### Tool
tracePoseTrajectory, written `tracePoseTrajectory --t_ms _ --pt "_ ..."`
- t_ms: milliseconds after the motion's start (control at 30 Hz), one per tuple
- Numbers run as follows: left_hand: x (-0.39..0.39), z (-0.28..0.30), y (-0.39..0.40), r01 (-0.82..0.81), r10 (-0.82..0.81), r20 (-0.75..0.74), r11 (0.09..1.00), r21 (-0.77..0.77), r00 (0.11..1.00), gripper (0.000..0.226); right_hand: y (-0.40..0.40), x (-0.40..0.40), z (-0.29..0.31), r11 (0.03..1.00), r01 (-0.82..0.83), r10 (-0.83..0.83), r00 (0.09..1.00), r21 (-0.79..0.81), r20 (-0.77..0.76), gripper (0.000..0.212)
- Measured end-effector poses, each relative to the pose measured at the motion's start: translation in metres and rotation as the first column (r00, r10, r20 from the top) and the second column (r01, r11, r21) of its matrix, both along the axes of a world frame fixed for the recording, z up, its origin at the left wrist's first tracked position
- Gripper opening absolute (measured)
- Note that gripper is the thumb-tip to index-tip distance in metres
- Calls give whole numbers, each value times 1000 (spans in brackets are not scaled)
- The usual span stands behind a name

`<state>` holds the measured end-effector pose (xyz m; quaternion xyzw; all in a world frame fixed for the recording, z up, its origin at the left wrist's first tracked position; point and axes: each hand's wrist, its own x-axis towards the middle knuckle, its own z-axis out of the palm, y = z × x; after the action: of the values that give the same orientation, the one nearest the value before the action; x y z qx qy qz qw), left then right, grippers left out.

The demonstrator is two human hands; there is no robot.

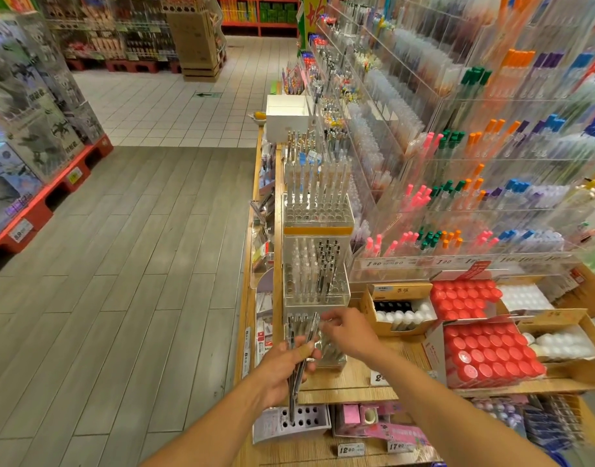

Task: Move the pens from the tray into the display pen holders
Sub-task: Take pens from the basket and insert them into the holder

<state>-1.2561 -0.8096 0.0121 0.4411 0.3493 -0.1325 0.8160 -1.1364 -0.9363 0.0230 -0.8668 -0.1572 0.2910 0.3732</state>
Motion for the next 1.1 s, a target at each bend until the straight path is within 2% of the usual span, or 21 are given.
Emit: tracePoseTrajectory --t_ms 67,100,167,233,367,467,533,600,700,800,967,1100 --pt "1 3 0 14 -14 25 1000 -22 1000 55 -4 2 2 973 55 26 940 226 -339 24" --pt "1 4 -1 24 -23 36 999 -31 999 59 -6 3 2 941 102 52 898 321 -437 24" --pt "4 5 -1 27 -24 56 998 -52 998 59 -7 5 2 867 206 84 836 453 -542 24" --pt "7 6 -1 5 -1 56 997 -77 998 51 -6 6 3 810 268 82 829 522 -553 22" --pt "11 1 1 -71 70 -60 997 -10 996 33 -4 13 8 795 278 -128 946 539 -299 18" --pt "9 -12 7 -95 109 -176 992 87 978 25 -4 21 12 866 181 -224 974 467 39 7" --pt "8 -17 11 -95 117 -210 989 111 971 20 -4 23 11 948 40 -129 955 317 265 6" --pt "8 -21 14 -105 129 -218 987 119 967 14 -4 23 7 986 -96 37 922 135 385 8" --pt "9 -22 15 -124 143 -208 987 104 968 9 -4 21 -4 971 -234 227 847 -48 481 10" --pt "10 -22 14 -127 141 -188 988 88 972 10 -2 19 -13 943 -291 332 787 -161 521 12" --pt "10 -21 15 -117 126 -152 991 65 980 12 2 19 -21 892 -363 452 697 -270 557 15" --pt "10 -18 13 -82 88 -111 995 60 990 19 10 15 -23 870 -311 483 692 -383 537 23"
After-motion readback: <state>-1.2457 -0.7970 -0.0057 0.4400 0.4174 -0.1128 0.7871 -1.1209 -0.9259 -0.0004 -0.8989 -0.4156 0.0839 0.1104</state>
